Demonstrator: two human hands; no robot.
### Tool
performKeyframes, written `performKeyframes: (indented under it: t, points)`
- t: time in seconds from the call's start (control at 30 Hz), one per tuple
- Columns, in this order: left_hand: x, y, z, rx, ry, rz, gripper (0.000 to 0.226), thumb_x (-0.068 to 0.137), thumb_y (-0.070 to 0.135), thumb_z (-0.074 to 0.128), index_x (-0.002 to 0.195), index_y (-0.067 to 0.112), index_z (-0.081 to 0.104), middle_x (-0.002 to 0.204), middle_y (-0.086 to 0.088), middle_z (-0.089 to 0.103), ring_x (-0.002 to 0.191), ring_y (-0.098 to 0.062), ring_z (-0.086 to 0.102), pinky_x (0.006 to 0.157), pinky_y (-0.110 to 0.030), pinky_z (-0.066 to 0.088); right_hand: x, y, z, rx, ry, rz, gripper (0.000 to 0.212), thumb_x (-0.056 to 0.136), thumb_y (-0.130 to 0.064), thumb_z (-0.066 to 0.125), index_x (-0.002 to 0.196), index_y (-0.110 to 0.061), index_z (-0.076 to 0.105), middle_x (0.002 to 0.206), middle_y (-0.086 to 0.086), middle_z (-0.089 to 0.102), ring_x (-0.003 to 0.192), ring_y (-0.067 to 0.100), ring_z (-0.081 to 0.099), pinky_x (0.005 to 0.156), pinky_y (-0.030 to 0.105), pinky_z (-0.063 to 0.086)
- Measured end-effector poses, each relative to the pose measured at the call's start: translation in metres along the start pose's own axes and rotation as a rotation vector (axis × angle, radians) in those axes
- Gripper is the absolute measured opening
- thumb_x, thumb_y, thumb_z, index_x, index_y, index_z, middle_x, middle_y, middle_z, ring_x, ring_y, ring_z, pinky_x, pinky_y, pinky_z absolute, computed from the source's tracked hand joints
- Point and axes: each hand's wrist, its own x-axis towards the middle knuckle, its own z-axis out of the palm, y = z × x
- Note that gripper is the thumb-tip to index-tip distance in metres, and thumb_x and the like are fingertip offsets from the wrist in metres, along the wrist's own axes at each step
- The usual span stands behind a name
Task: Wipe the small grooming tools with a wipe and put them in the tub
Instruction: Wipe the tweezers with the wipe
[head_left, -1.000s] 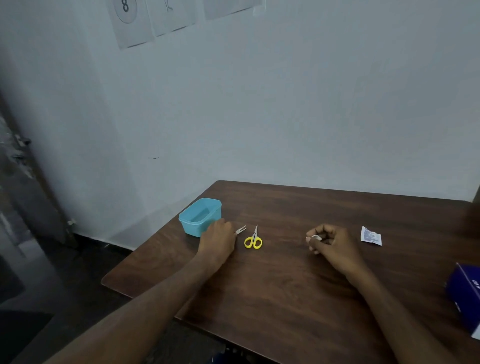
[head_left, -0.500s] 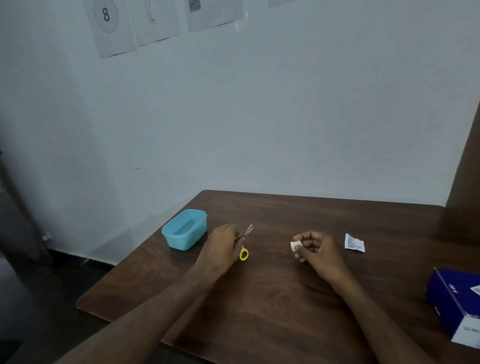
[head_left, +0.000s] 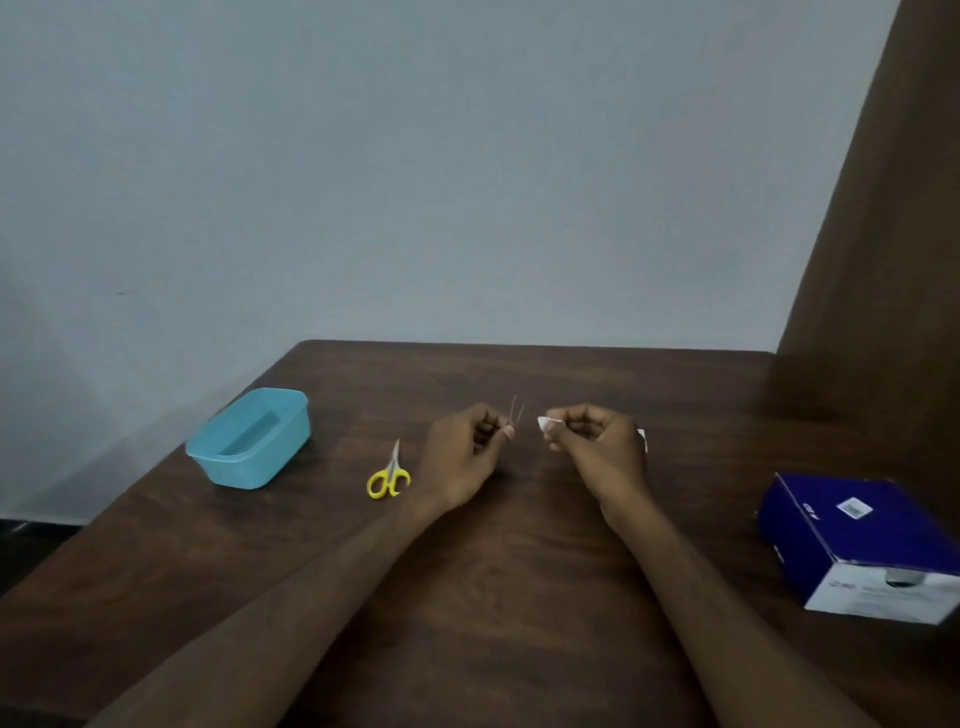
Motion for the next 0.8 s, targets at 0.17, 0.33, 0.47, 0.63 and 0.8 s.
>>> performKeyframes:
  t: [0.17,0.33,0.47,0.63,0.8]
  points:
    - [0.014,-0.013,0.016,-0.065,-0.081,0.015,0.010,0.100,0.024,0.073,0.091,0.021,0.073,0.073,0.005,0.076,0.067,-0.005,0.072,0.068,-0.019,0.054,0.012,0.009,0.001,0.009,0.048,-0.007,0.009,0.084,-0.010,0.088,0.091,-0.009,0.082,0.085,0.009,0.081,0.075,0.012,0.076,0.083,0.044,0.065]
    - [0.019,-0.019,0.017,-0.163,-0.147,0.015,0.013,0.101,0.023,0.071,0.089,0.021,0.075,0.071,0.008,0.075,0.066,-0.002,0.071,0.066,-0.015,0.052,0.018,0.014,0.006,-0.018,0.028,-0.027,0.007,0.087,-0.009,0.086,0.092,-0.009,0.081,0.089,0.009,0.081,0.080,0.014,0.075,0.079,0.039,0.065]
    - [0.019,-0.020,0.018,-0.208,-0.145,0.002,0.018,0.102,0.023,0.069,0.086,0.022,0.077,0.069,0.017,0.072,0.065,0.004,0.068,0.063,-0.009,0.044,0.014,0.012,0.007,-0.023,-0.004,-0.040,0.009,0.089,-0.004,0.082,0.093,-0.011,0.080,0.089,0.009,0.081,0.081,0.015,0.075,0.075,0.030,0.062]
    - [0.021,-0.022,0.018,-0.255,-0.164,-0.024,0.025,0.103,0.026,0.065,0.080,0.025,0.075,0.067,0.018,0.073,0.063,0.001,0.068,0.061,-0.012,0.043,0.007,0.003,0.008,0.006,-0.020,-0.084,0.007,0.091,-0.003,0.078,0.098,-0.005,0.079,0.086,0.007,0.080,0.077,0.013,0.073,0.073,0.024,0.061]
    - [0.022,-0.022,0.020,-0.231,-0.174,-0.052,0.026,0.102,0.035,0.062,0.080,0.030,0.075,0.075,0.022,0.074,0.069,0.004,0.069,0.069,-0.028,0.055,0.009,0.001,0.013,0.065,-0.013,-0.067,0.016,0.088,-0.014,0.080,0.101,-0.006,0.078,0.086,0.008,0.077,0.076,0.018,0.067,0.075,0.026,0.058]
